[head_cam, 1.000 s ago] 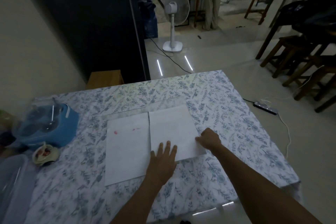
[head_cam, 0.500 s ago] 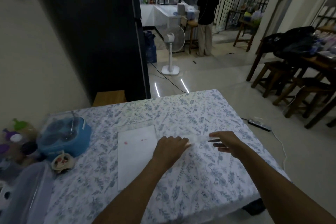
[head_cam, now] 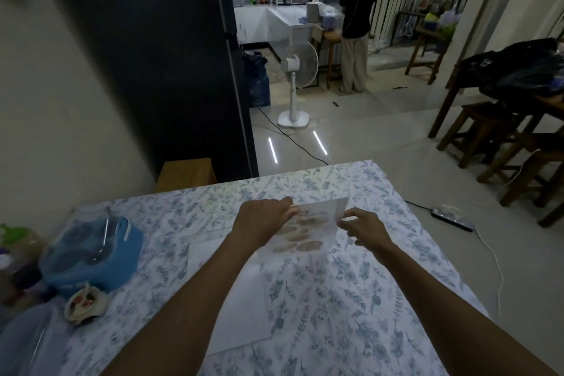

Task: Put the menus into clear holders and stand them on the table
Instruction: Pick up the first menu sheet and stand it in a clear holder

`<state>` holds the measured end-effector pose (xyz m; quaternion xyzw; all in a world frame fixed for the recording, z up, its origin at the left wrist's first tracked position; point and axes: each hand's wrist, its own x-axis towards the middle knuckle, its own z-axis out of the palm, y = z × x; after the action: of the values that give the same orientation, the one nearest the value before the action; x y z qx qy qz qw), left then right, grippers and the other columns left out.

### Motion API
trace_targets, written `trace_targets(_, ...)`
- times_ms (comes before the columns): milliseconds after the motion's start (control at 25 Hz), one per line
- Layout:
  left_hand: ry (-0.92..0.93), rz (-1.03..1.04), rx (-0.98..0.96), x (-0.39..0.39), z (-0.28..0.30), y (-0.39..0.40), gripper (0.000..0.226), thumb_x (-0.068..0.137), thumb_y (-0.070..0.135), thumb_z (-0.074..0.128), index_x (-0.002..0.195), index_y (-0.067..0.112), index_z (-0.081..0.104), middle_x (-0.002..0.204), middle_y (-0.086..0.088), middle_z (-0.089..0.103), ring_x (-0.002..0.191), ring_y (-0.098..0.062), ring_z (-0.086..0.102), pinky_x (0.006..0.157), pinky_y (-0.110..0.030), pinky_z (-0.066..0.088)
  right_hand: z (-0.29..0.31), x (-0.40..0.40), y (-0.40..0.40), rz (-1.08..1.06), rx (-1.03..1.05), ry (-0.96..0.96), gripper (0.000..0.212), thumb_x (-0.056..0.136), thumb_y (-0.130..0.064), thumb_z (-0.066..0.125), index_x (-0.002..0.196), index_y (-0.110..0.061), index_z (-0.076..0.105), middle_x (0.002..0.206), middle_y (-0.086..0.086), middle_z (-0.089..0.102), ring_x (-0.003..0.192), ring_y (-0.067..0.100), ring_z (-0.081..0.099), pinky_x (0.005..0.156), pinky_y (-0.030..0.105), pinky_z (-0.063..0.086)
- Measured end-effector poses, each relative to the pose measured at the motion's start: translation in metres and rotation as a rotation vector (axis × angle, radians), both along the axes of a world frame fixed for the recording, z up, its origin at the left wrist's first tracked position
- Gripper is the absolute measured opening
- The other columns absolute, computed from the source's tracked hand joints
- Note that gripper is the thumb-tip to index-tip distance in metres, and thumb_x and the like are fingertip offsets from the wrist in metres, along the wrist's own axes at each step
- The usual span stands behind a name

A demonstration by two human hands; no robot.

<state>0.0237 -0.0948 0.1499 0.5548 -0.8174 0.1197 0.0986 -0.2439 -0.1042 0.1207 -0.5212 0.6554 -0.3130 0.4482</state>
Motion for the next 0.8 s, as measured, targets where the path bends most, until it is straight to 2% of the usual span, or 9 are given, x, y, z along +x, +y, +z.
trace_targets(120, 0.031, 0.024, -0.02, 0.007, -0.013, -0.031, 0.067, 0.091, 0.075, 0.002, 0.097, 0.032, 0.053, 0.074, 0.005, 0.065, 0.06, -0.014, 0.061, 0.055, -0.035, 0.055, -0.021, 0.008, -0.024, 0.109, -0.089, 0.182, 0.012, 0.083, -0.027, 0.074, 0.094, -0.022, 0.072, 0.09, -0.004, 0.075, 0.085, 0.016, 0.07, 0.072, 0.035, 0.054)
trace_targets(280, -0.017, 0.077, 0.014, 0.017, -0.018, -0.066, 0.069, 0.092, 0.076, 0.004, 0.106, 0.032, 0.056, 0.083, 0.005, 0.067, 0.072, -0.017, 0.064, 0.072, -0.038, 0.053, -0.034, 0.017, -0.046, 0.157, -0.096, 0.304, 0.021, 0.085, -0.034, 0.074, 0.1, -0.02, 0.069, 0.087, -0.01, 0.066, 0.085, 0.017, 0.068, 0.072, 0.038, 0.057)
trace_targets(400, -0.118, 0.059, -0.016, 0.015, -0.011, -0.076, 0.081, 0.086, 0.073, -0.007, 0.122, 0.032, 0.053, 0.096, 0.004, 0.065, 0.082, -0.02, 0.064, 0.082, -0.042, 0.046, -0.038, 0.02, -0.061, 0.193, -0.079, 0.361, 0.025, 0.084, -0.037, 0.075, 0.102, -0.021, 0.068, 0.091, -0.007, 0.069, 0.086, 0.017, 0.067, 0.072, 0.038, 0.057)
trace_targets(480, -0.135, 0.077, -0.001, 0.017, -0.012, -0.086, 0.079, 0.082, 0.071, -0.001, 0.128, 0.033, 0.049, 0.103, 0.003, 0.063, 0.088, -0.021, 0.063, 0.086, -0.046, 0.046, -0.041, 0.022, -0.067, 0.188, -0.067, 0.382, 0.025, 0.084, -0.038, 0.075, 0.101, -0.022, 0.067, 0.094, -0.006, 0.071, 0.085, 0.016, 0.067, 0.073, 0.039, 0.057)
trace_targets(600, -0.124, 0.093, 0.079, 0.024, -0.017, -0.103, 0.08, 0.08, 0.075, -0.002, 0.13, 0.035, 0.046, 0.104, 0.002, 0.059, 0.088, -0.019, 0.059, 0.076, -0.042, 0.051, -0.044, 0.026, -0.072, 0.183, -0.065, 0.419, 0.026, 0.084, -0.039, 0.074, 0.103, -0.023, 0.067, 0.088, -0.01, 0.065, 0.084, 0.015, 0.066, 0.068, 0.035, 0.053)
trace_targets(640, -0.123, 0.079, 0.099, 0.025, -0.018, -0.108, 0.077, 0.082, 0.076, 0.002, 0.13, 0.034, 0.045, 0.103, 0.002, 0.058, 0.086, -0.018, 0.058, 0.071, -0.039, 0.052, -0.045, 0.027, -0.073, 0.186, -0.067, 0.428, 0.027, 0.084, -0.04, 0.074, 0.103, -0.023, 0.067, 0.088, -0.011, 0.063, 0.084, 0.015, 0.066, 0.068, 0.034, 0.052)
trace_targets(720, -0.087, 0.07, 0.129, 0.025, -0.014, -0.111, 0.065, 0.085, 0.072, 0.024, 0.132, 0.03, 0.041, 0.102, 0.001, 0.055, 0.085, -0.017, 0.057, 0.068, -0.036, 0.052, -0.047, 0.028, -0.076, 0.19, -0.061, 0.44, 0.029, 0.083, -0.042, 0.075, 0.103, -0.023, 0.066, 0.089, -0.011, 0.062, 0.085, 0.015, 0.065, 0.068, 0.034, 0.051)
trace_targets(800, 0.067, 0.106, 0.103, 0.024, -0.01, -0.111, 0.067, 0.085, 0.071, 0.036, 0.136, 0.028, 0.038, 0.105, 0.0, 0.053, 0.088, -0.017, 0.055, 0.072, -0.037, 0.051, -0.049, 0.029, -0.079, 0.194, -0.043, 0.446, 0.03, 0.082, -0.043, 0.075, 0.102, -0.022, 0.066, 0.088, -0.011, 0.061, 0.084, 0.014, 0.064, 0.066, 0.032, 0.049)
